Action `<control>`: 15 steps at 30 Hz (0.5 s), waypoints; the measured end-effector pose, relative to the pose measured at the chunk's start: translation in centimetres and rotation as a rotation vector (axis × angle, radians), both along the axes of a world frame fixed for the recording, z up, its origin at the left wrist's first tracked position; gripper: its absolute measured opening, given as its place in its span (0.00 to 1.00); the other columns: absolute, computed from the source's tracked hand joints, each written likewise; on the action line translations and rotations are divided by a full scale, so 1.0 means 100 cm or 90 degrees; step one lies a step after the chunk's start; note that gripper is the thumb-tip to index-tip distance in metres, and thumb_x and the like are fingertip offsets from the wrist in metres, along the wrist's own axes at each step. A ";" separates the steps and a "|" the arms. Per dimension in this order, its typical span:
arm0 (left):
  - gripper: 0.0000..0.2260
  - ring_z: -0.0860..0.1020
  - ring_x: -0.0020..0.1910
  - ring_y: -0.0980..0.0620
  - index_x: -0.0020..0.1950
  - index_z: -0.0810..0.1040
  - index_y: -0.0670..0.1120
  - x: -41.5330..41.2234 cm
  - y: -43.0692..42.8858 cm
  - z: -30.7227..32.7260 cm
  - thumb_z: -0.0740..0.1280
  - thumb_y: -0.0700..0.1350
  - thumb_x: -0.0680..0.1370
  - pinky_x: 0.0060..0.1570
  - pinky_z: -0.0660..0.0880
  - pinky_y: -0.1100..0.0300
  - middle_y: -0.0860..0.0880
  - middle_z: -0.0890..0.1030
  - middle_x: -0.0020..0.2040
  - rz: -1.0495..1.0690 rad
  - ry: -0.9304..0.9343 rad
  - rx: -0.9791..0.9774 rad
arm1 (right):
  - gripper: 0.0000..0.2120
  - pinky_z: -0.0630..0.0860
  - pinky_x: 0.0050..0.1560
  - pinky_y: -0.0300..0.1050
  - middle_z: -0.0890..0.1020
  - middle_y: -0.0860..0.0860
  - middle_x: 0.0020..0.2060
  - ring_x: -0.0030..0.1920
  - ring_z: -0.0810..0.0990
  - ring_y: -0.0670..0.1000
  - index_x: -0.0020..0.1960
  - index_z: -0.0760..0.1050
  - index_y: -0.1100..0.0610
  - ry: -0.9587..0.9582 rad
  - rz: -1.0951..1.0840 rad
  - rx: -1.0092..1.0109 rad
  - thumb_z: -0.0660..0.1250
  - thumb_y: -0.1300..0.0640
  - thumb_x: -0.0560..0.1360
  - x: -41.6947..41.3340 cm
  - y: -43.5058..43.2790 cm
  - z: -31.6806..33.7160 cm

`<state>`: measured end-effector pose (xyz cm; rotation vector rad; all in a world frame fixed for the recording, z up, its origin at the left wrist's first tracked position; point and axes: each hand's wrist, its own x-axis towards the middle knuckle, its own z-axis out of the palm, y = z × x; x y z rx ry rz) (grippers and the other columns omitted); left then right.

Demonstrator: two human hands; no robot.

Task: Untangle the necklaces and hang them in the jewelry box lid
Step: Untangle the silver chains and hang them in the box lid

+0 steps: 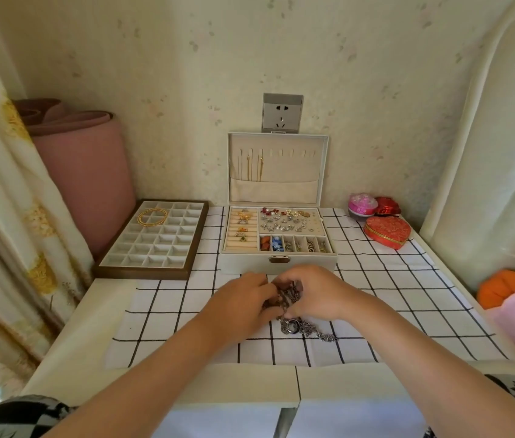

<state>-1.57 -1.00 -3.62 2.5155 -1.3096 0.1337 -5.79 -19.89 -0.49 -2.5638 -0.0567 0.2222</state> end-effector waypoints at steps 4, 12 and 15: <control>0.13 0.73 0.49 0.53 0.52 0.78 0.52 0.013 0.006 0.010 0.67 0.60 0.76 0.42 0.69 0.60 0.53 0.72 0.50 0.086 0.005 0.069 | 0.32 0.67 0.61 0.37 0.74 0.43 0.63 0.60 0.70 0.43 0.68 0.75 0.46 0.014 0.022 -0.048 0.81 0.55 0.66 0.004 -0.005 0.004; 0.31 0.69 0.61 0.51 0.65 0.73 0.54 0.038 0.036 0.038 0.71 0.67 0.67 0.51 0.69 0.56 0.54 0.72 0.61 0.185 0.092 0.302 | 0.39 0.71 0.64 0.45 0.68 0.44 0.64 0.63 0.72 0.49 0.70 0.70 0.42 0.091 0.003 -0.131 0.82 0.53 0.63 0.004 -0.020 0.008; 0.36 0.67 0.65 0.49 0.71 0.69 0.53 0.035 0.043 0.043 0.73 0.65 0.67 0.55 0.69 0.55 0.51 0.71 0.64 0.193 0.099 0.380 | 0.40 0.72 0.63 0.44 0.69 0.46 0.63 0.63 0.73 0.50 0.71 0.69 0.43 0.106 0.010 -0.146 0.82 0.53 0.63 0.002 -0.021 0.010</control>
